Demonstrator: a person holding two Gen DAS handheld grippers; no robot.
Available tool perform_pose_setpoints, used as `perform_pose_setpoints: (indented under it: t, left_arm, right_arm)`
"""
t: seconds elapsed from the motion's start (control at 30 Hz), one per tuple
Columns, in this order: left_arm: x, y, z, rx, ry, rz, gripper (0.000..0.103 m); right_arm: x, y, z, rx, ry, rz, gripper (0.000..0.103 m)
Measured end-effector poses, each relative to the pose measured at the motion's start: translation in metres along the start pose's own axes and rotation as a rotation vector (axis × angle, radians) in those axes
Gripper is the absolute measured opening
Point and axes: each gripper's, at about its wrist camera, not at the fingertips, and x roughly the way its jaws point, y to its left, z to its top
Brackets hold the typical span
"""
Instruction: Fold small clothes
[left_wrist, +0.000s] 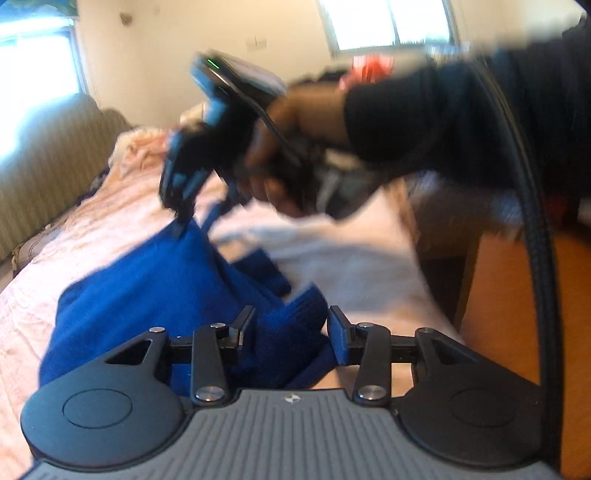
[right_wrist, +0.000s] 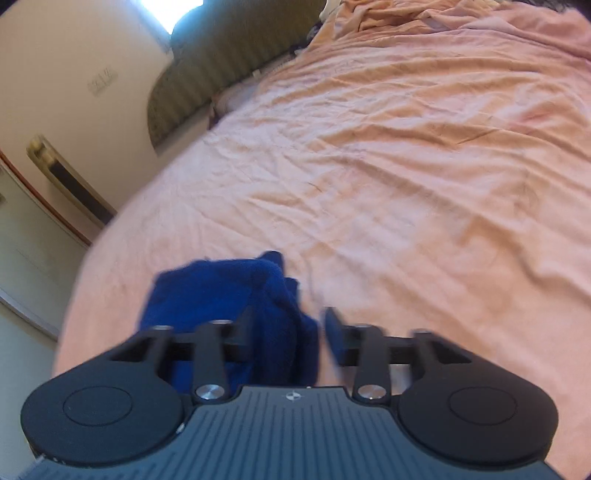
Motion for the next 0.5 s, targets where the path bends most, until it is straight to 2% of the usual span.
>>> perform_pose_setpoints:
  t: [0.1, 0.13, 0.17, 0.23, 0.3, 0.4, 0.47, 0.5]
  left_arm:
    - [-0.037, 0.011, -0.004, 0.008, -0.067, -0.003, 0.048]
    - [-0.046, 0.018, -0.006, 0.015, -0.085, 0.015, 0.055]
    - [-0.051, 0.026, -0.008, 0.023, -0.092, 0.047, 0.062]
    - [-0.053, 0.048, -0.009, 0.008, -0.095, 0.118, 0.064]
    - [-0.044, 0.073, -0.007, -0.073, -0.066, 0.165, 0.064]
    - [-0.02, 0.099, -0.006, -0.184, -0.009, 0.156, 0.064]
    - [0.001, 0.106, -0.012, -0.236, 0.08, 0.124, 0.063]
    - [0.009, 0.112, -0.018, -0.277, 0.136, 0.092, 0.063]
  right_arm:
    - [-0.035, 0.007, -0.006, -0.001, -0.11, 0.07, 0.061]
    - [-0.042, 0.01, -0.007, 0.005, -0.122, 0.093, 0.061]
    - [-0.047, 0.014, -0.008, 0.006, -0.127, 0.112, 0.061]
    - [-0.049, 0.026, -0.009, -0.015, -0.119, 0.147, 0.061]
    - [-0.039, 0.039, -0.013, -0.049, -0.083, 0.17, 0.061]
    - [-0.013, 0.051, -0.023, -0.079, -0.005, 0.134, 0.062]
    - [0.005, 0.048, -0.033, -0.101, 0.049, 0.053, 0.061]
    - [0.014, 0.043, -0.04, -0.121, 0.068, -0.013, 0.055]
